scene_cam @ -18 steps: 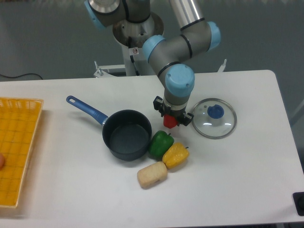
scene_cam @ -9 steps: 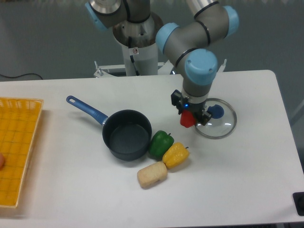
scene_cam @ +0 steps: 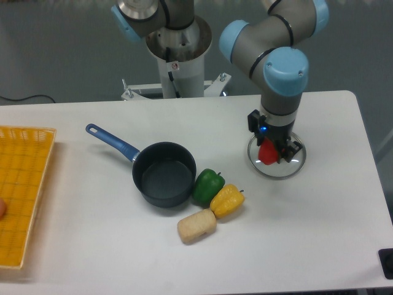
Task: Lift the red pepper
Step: 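Carry the red pepper over onto the glass lid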
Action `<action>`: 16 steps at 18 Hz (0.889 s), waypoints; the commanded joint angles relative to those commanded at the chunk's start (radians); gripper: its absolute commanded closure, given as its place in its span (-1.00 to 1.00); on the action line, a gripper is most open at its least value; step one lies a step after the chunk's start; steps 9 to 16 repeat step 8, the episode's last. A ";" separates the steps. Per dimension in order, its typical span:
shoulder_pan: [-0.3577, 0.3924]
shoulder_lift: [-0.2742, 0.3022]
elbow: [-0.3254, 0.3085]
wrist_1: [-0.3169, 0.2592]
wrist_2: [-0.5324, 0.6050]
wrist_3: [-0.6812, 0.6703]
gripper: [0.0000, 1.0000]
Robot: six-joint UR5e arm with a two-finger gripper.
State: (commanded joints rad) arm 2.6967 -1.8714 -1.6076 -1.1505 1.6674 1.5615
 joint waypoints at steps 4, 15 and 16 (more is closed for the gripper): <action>0.008 -0.006 0.009 0.009 -0.001 0.009 0.36; 0.009 -0.006 0.009 0.015 -0.001 0.009 0.36; 0.009 -0.006 0.009 0.015 -0.001 0.009 0.36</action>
